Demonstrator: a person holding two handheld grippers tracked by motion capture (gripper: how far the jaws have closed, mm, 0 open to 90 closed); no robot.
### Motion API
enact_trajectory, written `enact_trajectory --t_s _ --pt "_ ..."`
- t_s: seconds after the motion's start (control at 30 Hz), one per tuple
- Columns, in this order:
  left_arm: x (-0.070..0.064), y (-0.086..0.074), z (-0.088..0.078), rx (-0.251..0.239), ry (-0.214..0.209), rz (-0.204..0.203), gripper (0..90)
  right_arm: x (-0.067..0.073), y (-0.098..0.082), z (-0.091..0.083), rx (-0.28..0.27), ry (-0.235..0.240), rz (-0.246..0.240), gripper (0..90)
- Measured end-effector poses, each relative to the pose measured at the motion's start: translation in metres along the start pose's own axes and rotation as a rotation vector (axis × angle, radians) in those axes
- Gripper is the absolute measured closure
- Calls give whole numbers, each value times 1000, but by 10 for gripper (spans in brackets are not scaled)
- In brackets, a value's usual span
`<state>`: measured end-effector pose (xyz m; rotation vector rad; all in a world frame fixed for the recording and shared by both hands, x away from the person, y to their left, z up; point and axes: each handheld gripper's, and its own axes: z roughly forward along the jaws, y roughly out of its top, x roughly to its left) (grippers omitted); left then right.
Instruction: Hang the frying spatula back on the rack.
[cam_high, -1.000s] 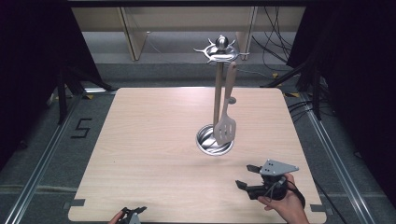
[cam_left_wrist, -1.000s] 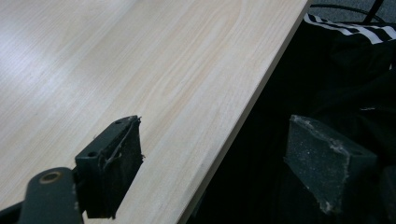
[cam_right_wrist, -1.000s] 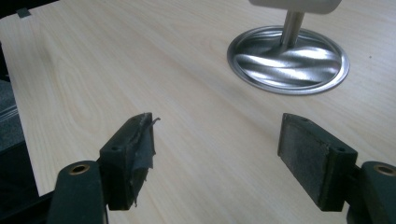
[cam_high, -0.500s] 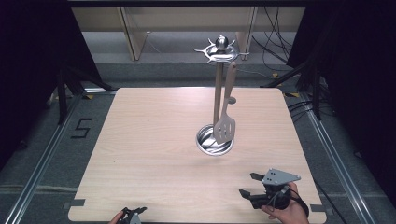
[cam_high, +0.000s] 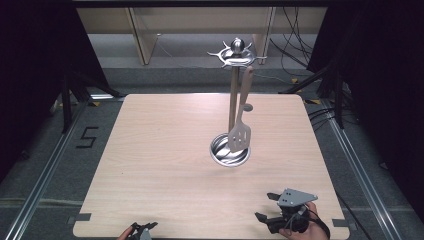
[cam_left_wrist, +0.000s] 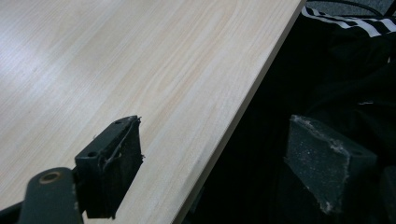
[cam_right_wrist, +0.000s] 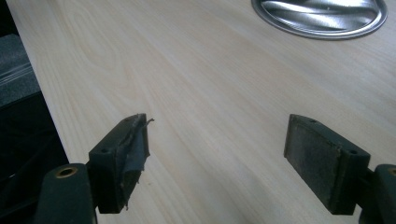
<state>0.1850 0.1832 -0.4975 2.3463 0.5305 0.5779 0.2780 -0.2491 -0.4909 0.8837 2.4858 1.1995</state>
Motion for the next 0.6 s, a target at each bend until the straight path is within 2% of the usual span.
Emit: enact_trajectory --t_s 0.27,0.6 --pt "1 0 0 1 3 0 178 1 -3 0 11 -3 -20 231" --pt "0 0 0 2 -2 -1 178 -1 -4 0 20 -10 -13 232"
